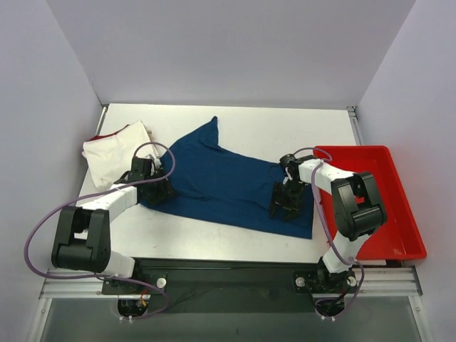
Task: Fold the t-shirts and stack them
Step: Fold the flattened tshirt in 1/3 of the way
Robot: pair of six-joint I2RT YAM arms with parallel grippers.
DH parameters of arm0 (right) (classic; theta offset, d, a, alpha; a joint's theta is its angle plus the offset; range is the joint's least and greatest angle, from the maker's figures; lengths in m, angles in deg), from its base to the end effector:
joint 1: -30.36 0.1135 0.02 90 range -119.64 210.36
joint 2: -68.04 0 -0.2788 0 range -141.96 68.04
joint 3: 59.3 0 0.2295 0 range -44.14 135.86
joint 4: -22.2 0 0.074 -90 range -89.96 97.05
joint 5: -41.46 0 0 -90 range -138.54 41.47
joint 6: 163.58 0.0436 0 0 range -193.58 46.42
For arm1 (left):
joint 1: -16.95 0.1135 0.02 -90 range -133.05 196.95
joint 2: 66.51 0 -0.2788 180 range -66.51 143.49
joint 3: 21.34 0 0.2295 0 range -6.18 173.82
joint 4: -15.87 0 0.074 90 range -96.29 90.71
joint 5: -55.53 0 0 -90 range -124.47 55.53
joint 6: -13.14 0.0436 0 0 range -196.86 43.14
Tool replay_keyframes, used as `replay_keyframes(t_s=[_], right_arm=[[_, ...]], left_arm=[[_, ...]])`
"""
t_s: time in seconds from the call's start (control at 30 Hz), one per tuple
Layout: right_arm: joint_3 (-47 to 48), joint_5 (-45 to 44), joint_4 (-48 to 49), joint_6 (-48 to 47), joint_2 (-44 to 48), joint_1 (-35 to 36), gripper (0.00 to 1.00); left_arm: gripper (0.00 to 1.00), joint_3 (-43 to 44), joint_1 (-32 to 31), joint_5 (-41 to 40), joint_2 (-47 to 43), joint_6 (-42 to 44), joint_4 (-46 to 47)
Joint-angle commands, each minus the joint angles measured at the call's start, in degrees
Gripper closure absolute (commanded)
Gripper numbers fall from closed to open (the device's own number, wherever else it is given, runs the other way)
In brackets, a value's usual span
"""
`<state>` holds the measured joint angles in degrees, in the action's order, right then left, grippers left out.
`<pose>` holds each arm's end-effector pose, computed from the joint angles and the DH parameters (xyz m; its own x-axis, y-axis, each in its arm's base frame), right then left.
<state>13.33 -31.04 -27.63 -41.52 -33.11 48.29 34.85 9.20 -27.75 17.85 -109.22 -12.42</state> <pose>0.2804 0.1045 0.1643 -0.9762 0.2162 -0.0148 0.1968 0.9132 0.3568 0.2567 -0.0401 0.1848 -0.8036 -0.4271 -0.4145 -0.2748 0.8840 -0.3781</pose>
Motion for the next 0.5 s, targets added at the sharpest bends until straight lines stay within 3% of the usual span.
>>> replay_keyframes(t_s=[0.0, 0.27, 0.47], right_arm=[[-6.84, -2.73, -2.41, 1.43, -0.9, 2.19, 0.5], [-14.05, -3.43, -2.41, 6.09, 4.72, 9.57, 0.49], [-14.76, -4.4, -3.82, 8.11, 11.65, 12.39, 0.49]], left_arm=[[0.32, -3.94, 0.1, -5.66, -3.49, -1.03, -10.85], [0.3, -10.79, -0.77, -7.95, -17.46, -4.82, -17.72], [0.3, -9.31, -2.97, -9.18, -25.11, -6.05, -20.36]])
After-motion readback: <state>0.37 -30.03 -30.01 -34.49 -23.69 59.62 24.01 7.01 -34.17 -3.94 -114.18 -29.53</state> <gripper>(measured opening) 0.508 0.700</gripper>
